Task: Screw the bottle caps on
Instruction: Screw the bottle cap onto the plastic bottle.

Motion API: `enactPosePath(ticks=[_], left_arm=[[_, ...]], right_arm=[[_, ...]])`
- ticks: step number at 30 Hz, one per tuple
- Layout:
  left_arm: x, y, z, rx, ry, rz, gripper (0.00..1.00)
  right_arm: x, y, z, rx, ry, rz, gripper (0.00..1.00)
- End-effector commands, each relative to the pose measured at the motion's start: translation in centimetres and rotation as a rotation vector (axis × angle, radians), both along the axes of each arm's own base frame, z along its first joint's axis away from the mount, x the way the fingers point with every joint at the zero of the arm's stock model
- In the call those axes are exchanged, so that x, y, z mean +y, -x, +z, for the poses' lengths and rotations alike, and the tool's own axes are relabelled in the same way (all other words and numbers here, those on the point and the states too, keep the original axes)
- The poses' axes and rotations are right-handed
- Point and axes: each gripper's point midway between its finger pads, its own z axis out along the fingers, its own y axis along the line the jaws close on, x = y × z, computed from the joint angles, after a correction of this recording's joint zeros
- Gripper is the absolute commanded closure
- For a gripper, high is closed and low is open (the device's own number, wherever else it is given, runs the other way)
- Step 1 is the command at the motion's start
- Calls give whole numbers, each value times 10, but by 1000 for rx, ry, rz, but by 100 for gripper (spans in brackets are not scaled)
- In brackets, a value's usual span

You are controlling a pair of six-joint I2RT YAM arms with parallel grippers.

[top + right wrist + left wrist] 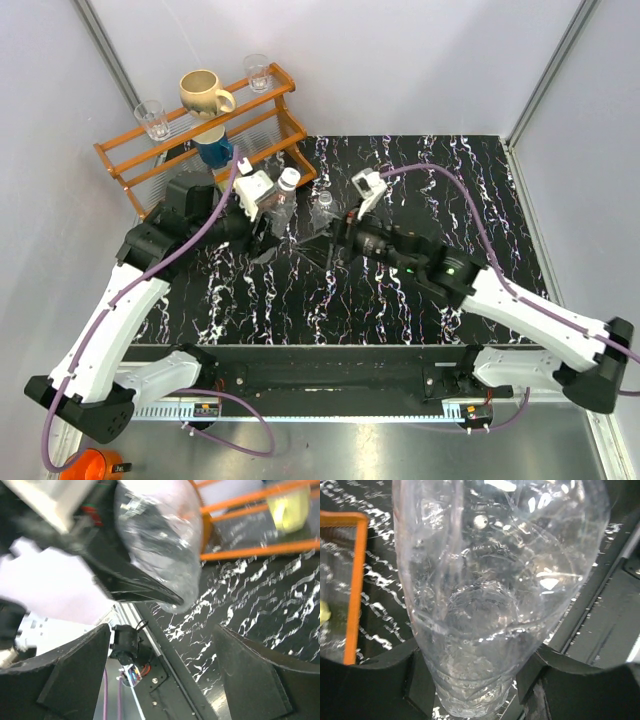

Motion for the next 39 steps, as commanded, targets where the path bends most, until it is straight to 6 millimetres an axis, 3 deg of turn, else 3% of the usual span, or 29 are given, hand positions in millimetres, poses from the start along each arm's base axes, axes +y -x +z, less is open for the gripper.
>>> enactPosePath(ticks=[1, 2, 3, 4, 7, 10, 11, 12, 14, 15, 17, 18, 25, 34, 39], left_arm=[[-35, 44, 25, 37, 187, -292, 100], [-41, 56, 27, 52, 215, -382, 100], [-44, 74, 26, 102, 246, -463, 100], [-50, 104, 36, 143, 333, -638, 100], [-49, 144, 54, 230, 467, -844, 100], [-46, 158, 65, 259, 531, -930, 100], [-45, 160, 66, 270, 545, -946, 100], [-44, 162, 67, 284, 559, -961, 100], [-42, 168, 71, 294, 583, -995, 100], [-42, 169, 71, 292, 586, -1000, 100], [-41, 171, 72, 291, 589, -1005, 100], [-41, 172, 72, 292, 591, -1007, 100], [-41, 171, 69, 276, 576, -992, 100], [-43, 165, 64, 260, 550, -959, 100], [-43, 165, 66, 258, 551, -962, 100]], right_arm=[[-31, 44, 79, -391, -64, 169, 10], [-36, 53, 85, -502, -48, 214, 9], [-44, 77, 97, -594, -76, 309, 8], [-49, 84, 102, -649, -78, 329, 2], [-67, 91, 121, -792, -65, 320, 1], [-72, 95, 136, -875, -77, 331, 1], [-73, 98, 147, -900, -94, 335, 2], [-65, 98, 144, -898, -90, 379, 3], [-58, 98, 155, -913, -114, 407, 6], [-47, 95, 149, -893, -107, 456, 6], [-43, 89, 158, -887, -140, 475, 7], [-37, 89, 154, -886, -149, 526, 7], [-36, 75, 176, -870, -279, 601, 9], [-32, 85, 178, -821, -359, 746, 12], [-25, 81, 176, -811, -381, 773, 19]])
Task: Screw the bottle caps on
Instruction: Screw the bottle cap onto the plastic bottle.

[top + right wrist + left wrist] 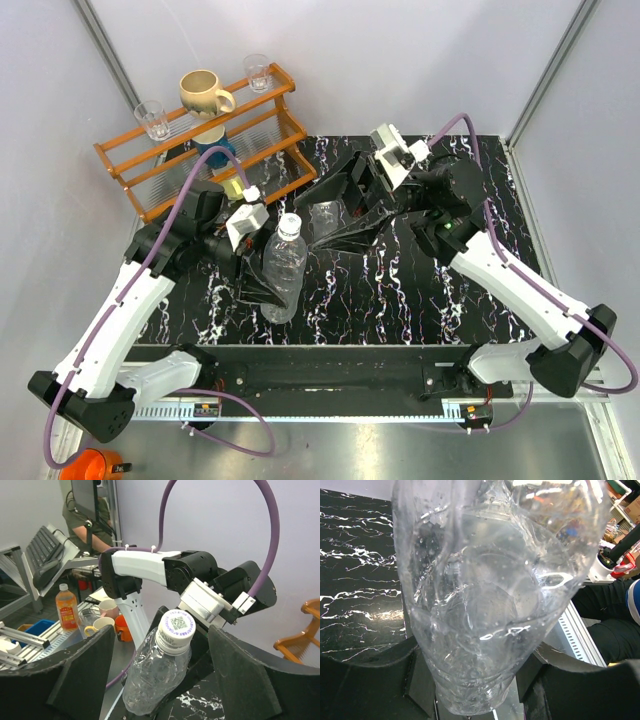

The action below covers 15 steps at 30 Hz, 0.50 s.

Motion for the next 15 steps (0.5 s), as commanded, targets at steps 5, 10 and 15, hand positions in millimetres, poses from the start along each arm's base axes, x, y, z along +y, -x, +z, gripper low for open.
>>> enactPosePath(ticks=[5, 10, 15], left_arm=[[4, 14, 19, -40, 103, -90, 100], [3, 13, 18, -46, 101, -86, 100], [3, 12, 18, -56, 98, -78, 100]], right_arm=[[1, 2, 16, -28, -43, 69, 22], [3, -1, 20, -11, -50, 86, 27], [6, -2, 17, 14, -38, 117, 30]])
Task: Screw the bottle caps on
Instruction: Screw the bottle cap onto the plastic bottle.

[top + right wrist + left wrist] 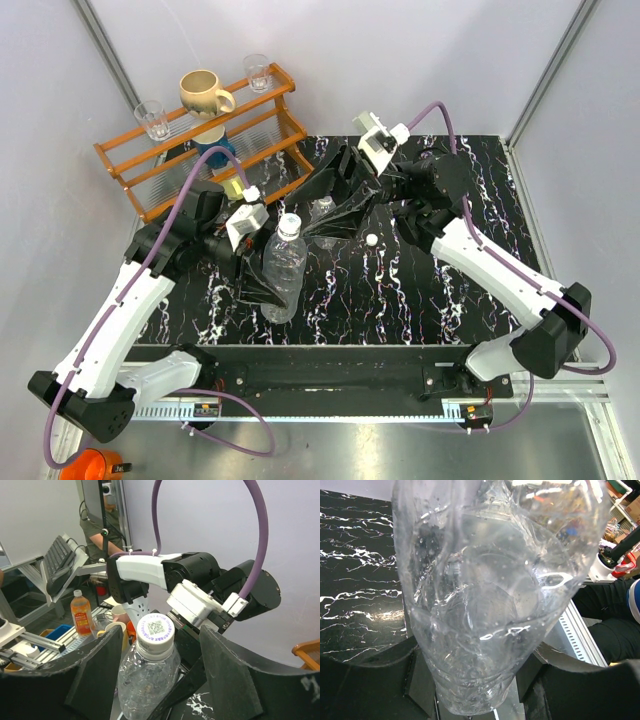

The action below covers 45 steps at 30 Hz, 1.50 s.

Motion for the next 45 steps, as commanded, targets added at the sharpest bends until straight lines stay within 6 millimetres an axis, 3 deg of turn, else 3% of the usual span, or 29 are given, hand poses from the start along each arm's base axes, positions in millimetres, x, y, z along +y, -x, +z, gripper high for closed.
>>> enactPosePath(ticks=[1, 19, 28, 45], left_arm=[[3, 12, 18, -49, 94, -76, 100], [1, 6, 14, -67, 77, -52, 100], [0, 2, 10, -77, 57, -28, 100], [-4, -32, 3, -164, -41, 143, 100]], right_arm=[[-10, 12, 22, -52, -50, 42, 33], [-4, 8, 11, 9, -6, 103, 41], [-4, 10, 12, 6, -12, 114, 51], [9, 1, -12, 100, 82, 92, 66]])
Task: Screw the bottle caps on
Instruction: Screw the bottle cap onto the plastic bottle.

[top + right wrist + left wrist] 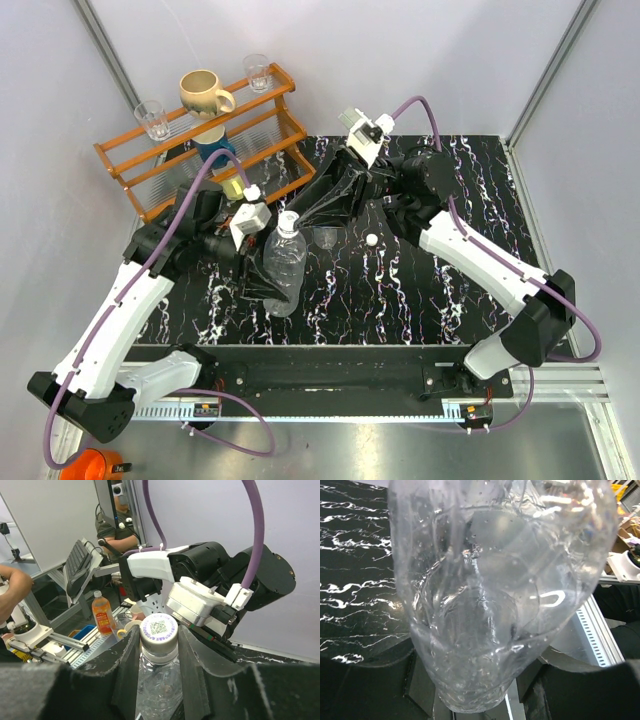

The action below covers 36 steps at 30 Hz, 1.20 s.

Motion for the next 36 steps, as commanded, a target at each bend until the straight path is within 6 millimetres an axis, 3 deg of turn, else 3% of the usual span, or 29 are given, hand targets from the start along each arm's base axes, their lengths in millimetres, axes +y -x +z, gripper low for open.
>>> enactPosePath(ticks=[1, 10, 15, 21, 30, 36], left_arm=[[-3, -23, 9, -113, -17, 102, 100], [-2, -54, 6, -148, -75, 264, 100], [0, -63, 3, -155, -96, 315, 100], [2, -79, -1, -161, -124, 393, 100], [17, -121, -16, -222, -231, 618, 100], [40, -151, -28, -291, -325, 799, 100]], right_arm=[[3, 0, -7, 19, 45, -12, 67], [11, -19, -40, 79, 132, -163, 80], [4, -25, -60, 122, 184, -275, 84], [-6, -32, -68, 147, 218, -392, 86], [3, -47, -90, 286, 326, -499, 89], [11, -56, -100, 407, 380, -566, 92]])
